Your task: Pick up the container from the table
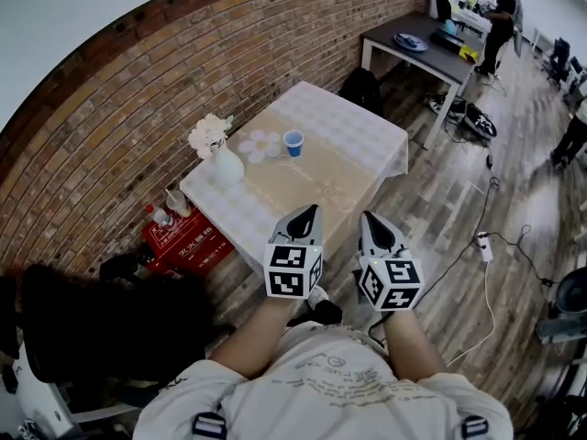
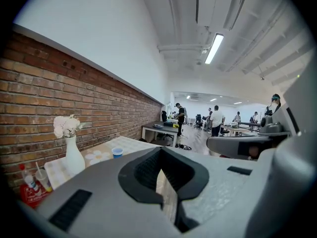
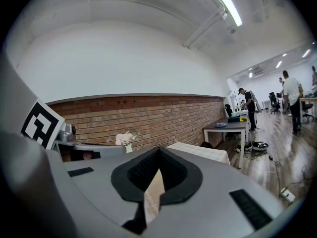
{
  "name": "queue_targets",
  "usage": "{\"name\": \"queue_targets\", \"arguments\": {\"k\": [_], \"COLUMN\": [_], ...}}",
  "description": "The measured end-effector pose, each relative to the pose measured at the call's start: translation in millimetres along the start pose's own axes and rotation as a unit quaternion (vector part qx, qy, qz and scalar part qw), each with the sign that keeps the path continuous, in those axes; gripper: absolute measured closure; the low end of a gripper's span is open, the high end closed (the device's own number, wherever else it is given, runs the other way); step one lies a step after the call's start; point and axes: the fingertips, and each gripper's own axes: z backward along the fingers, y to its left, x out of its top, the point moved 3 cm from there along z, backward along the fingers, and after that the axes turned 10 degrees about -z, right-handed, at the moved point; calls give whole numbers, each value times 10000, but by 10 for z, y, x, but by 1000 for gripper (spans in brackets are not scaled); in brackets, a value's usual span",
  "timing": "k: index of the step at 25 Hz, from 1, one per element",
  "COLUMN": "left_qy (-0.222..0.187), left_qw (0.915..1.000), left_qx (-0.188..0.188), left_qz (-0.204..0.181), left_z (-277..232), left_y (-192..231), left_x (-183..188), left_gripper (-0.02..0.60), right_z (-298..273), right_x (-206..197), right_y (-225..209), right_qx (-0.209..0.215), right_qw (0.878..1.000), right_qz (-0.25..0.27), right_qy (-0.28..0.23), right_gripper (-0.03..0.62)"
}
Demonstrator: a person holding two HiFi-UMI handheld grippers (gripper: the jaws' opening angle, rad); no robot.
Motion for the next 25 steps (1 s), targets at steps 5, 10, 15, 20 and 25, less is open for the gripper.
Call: {"name": "queue_targets", "arguments": {"k": [5,10,15,20,25], "left_qy": [33,79,114,68,74], "left_qw": [10000,9998,9995,9988,9979], "left_qx": [41,164,267,388,512], "left_qz": [22,77,147,304,401], "left_z": [-308,-602,-938,-1260,-1517], "left_y": [178,445,672,933,1172], "left_x": [76,161,207,285,289], "left_gripper": [578,578,578,578,578], "right_z": [-365,-772,-1182,-1629,-2016], "right_x": [82,193,318,451,530], "right_y": [-104,-133,-212,-297,-350], "right_qx": [101,282,403,492,558], "right_qw": [9999,9995,9989,9982,9974], "right_qz": [-17,11,98,204,313], "right_qy": [65,126,204,269,326], "right_gripper": [592,592,592,592,592]}}
